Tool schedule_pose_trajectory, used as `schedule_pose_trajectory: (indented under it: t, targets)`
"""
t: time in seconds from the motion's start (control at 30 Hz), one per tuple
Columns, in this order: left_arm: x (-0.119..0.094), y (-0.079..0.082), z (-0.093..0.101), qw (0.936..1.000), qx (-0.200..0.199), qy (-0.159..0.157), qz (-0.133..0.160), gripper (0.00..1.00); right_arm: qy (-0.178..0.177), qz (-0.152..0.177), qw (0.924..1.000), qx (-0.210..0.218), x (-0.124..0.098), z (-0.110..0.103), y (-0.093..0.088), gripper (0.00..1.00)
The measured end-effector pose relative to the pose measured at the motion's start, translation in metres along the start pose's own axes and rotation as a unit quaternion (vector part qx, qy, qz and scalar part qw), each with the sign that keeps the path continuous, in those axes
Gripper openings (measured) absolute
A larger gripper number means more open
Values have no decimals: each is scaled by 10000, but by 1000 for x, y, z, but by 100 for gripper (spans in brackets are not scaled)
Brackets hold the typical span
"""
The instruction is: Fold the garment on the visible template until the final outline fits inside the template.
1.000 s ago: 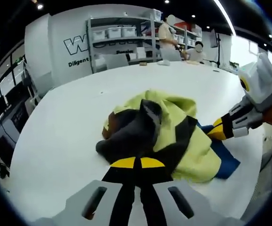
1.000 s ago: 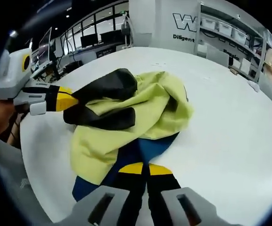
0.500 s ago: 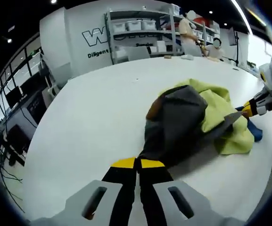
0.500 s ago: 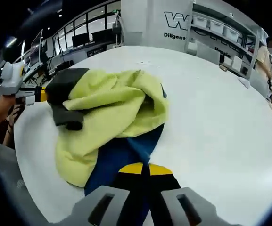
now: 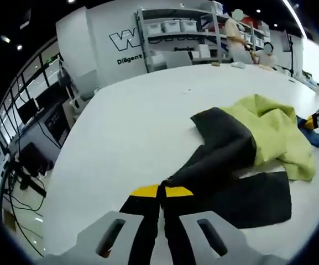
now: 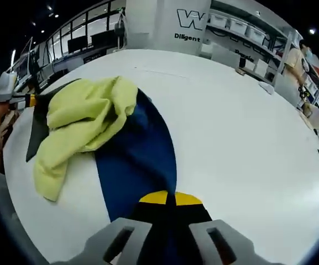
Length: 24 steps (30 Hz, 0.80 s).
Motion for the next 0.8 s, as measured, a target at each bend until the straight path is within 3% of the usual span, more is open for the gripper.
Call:
schedule_pose_trajectory:
  t: [0.33, 0.8]
  targets:
    - [4, 1, -27, 9996, 107, 193, -162, 0, -441, -152, 9989, -23, 2, 41, -8, 0]
    - [15, -2, -28, 9989, 244, 200, -333, 0, -1190, -191, 9924, 235, 0, 106, -11, 0]
Point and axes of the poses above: the point that each gripper's makers call its tool centre point, and the gripper's own axes: x roughly forward along the fingers, z roughly to its right, y roughly out of its top, the point moved 4 cm from there along -x, roughly backward along the fingers, and after that the axes turned 3 degrees about -y, right-handed, at the moved point
